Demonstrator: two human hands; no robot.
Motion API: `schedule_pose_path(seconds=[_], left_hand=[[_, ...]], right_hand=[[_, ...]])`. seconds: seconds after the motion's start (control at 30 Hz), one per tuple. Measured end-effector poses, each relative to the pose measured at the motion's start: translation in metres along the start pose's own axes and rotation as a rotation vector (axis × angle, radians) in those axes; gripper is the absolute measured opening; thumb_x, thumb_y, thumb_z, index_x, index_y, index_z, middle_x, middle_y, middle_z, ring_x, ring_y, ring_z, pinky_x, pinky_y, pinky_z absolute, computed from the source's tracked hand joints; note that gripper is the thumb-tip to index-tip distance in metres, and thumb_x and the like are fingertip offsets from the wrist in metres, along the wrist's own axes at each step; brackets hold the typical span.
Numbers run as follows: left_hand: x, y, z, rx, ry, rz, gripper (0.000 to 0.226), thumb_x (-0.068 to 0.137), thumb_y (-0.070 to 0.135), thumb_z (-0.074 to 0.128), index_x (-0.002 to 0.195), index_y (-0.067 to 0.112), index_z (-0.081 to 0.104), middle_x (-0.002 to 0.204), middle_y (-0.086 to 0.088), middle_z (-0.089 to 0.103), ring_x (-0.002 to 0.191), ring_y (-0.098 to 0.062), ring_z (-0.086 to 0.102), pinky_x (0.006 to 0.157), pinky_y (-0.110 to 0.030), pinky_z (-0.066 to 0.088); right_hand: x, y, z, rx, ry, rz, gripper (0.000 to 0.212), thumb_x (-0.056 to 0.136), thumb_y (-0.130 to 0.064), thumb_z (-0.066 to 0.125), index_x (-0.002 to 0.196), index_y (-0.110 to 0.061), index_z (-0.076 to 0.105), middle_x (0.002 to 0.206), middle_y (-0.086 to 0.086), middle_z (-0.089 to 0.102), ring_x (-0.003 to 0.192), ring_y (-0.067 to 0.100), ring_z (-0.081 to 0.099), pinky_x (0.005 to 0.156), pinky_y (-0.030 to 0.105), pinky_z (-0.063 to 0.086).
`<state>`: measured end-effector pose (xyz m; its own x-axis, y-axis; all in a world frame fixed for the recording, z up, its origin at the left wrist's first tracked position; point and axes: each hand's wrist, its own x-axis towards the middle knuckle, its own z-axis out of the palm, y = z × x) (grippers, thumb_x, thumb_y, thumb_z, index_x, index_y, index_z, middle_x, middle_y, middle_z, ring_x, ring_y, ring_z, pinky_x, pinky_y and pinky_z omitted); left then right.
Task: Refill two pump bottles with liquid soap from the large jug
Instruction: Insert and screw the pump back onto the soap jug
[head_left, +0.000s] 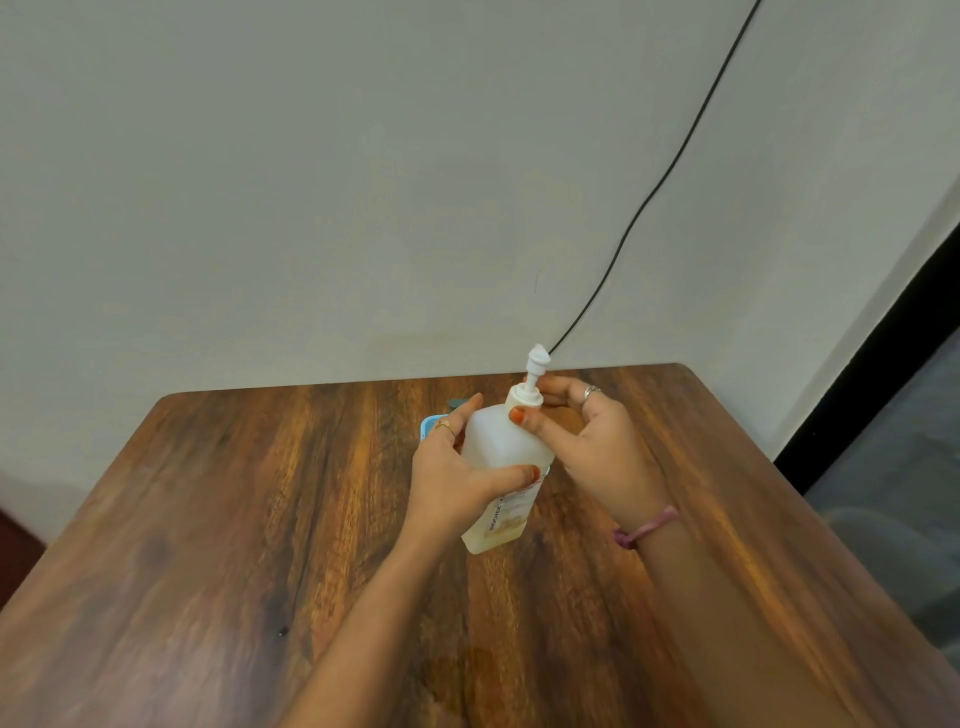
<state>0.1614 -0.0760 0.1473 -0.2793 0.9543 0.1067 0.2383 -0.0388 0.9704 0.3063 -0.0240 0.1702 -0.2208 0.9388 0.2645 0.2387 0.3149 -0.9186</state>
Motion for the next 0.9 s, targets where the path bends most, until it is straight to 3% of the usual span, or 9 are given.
schedule_pose_path(seconds=[0.2,0.27,0.33,0.4,0.47,0.6,0.67,0.73,0.9], left_hand=[[-0.001,0.000,0.000,0.015,0.002,0.003,0.092,0.060,0.019,0.090,0.141,0.022,0.046,0.120,0.011,0.054,0.095,0.005,0.053,0.060,0.001,0.044],[-0.001,0.001,0.000,0.029,0.001,0.015,0.092,0.061,0.021,0.089,0.141,0.023,0.045,0.121,0.012,0.053,0.094,0.007,0.052,0.059,0.002,0.043],[0.000,0.004,-0.001,0.040,0.006,0.024,0.092,0.061,0.022,0.089,0.141,0.024,0.044,0.118,0.016,0.049,0.091,0.010,0.050,0.058,0.004,0.040],[0.000,0.006,-0.001,0.050,0.004,0.031,0.093,0.061,0.023,0.089,0.141,0.024,0.044,0.116,0.017,0.047,0.089,0.012,0.048,0.058,0.005,0.039],[0.000,0.008,0.000,0.053,-0.001,0.035,0.092,0.061,0.021,0.089,0.141,0.023,0.044,0.114,0.017,0.047,0.088,0.011,0.048,0.058,0.004,0.039],[-0.003,0.008,0.002,0.040,-0.018,0.032,0.091,0.063,0.019,0.088,0.143,0.023,0.043,0.112,0.019,0.048,0.088,0.009,0.051,0.058,0.004,0.040],[-0.003,0.008,0.002,0.044,-0.014,0.031,0.091,0.064,0.020,0.088,0.142,0.024,0.043,0.112,0.019,0.048,0.089,0.008,0.051,0.058,0.003,0.041],[-0.003,0.008,0.001,0.052,-0.011,0.030,0.091,0.063,0.021,0.089,0.142,0.025,0.043,0.116,0.016,0.049,0.089,0.009,0.049,0.058,0.004,0.040],[-0.003,0.006,0.000,0.016,-0.017,0.004,0.092,0.061,0.018,0.089,0.141,0.023,0.045,0.115,0.015,0.052,0.090,0.008,0.052,0.058,0.003,0.041]], right_hand=[[-0.002,0.002,0.011,-0.057,0.156,0.022,0.044,0.055,-0.064,0.077,0.088,-0.041,0.061,0.095,-0.017,0.068,0.099,0.009,0.063,0.084,0.043,0.054],[-0.002,-0.003,0.005,-0.092,0.091,0.027,0.045,0.058,-0.056,0.081,0.094,-0.041,0.057,0.101,-0.019,0.065,0.104,0.006,0.059,0.091,0.040,0.051],[-0.001,-0.006,-0.005,-0.070,-0.060,0.017,0.053,0.068,-0.045,0.081,0.114,-0.040,0.053,0.114,-0.021,0.061,0.114,0.001,0.054,0.098,0.033,0.047],[0.001,-0.006,-0.011,0.018,-0.170,0.010,0.056,0.078,-0.033,0.076,0.129,-0.031,0.051,0.123,-0.015,0.061,0.120,0.002,0.053,0.102,0.035,0.046],[0.000,-0.006,-0.009,0.088,-0.126,0.003,0.047,0.078,-0.027,0.077,0.123,-0.028,0.060,0.117,-0.010,0.066,0.113,0.007,0.059,0.096,0.039,0.051],[-0.003,-0.002,0.001,0.189,0.052,0.042,0.046,0.067,-0.025,0.085,0.106,-0.028,0.063,0.102,-0.004,0.068,0.099,0.012,0.064,0.078,0.026,0.056],[-0.004,0.001,-0.002,0.314,-0.042,0.057,0.047,0.073,-0.022,0.080,0.115,-0.031,0.061,0.112,-0.005,0.067,0.107,0.009,0.063,0.079,0.022,0.054],[-0.005,0.005,-0.006,0.402,-0.139,0.068,0.047,0.078,-0.019,0.074,0.121,-0.032,0.060,0.121,-0.003,0.067,0.115,0.011,0.060,0.087,0.028,0.053],[-0.004,0.012,0.004,0.330,0.008,0.067,0.057,0.065,-0.029,0.087,0.116,-0.024,0.063,0.112,0.004,0.067,0.109,0.024,0.061,0.091,0.040,0.053]])
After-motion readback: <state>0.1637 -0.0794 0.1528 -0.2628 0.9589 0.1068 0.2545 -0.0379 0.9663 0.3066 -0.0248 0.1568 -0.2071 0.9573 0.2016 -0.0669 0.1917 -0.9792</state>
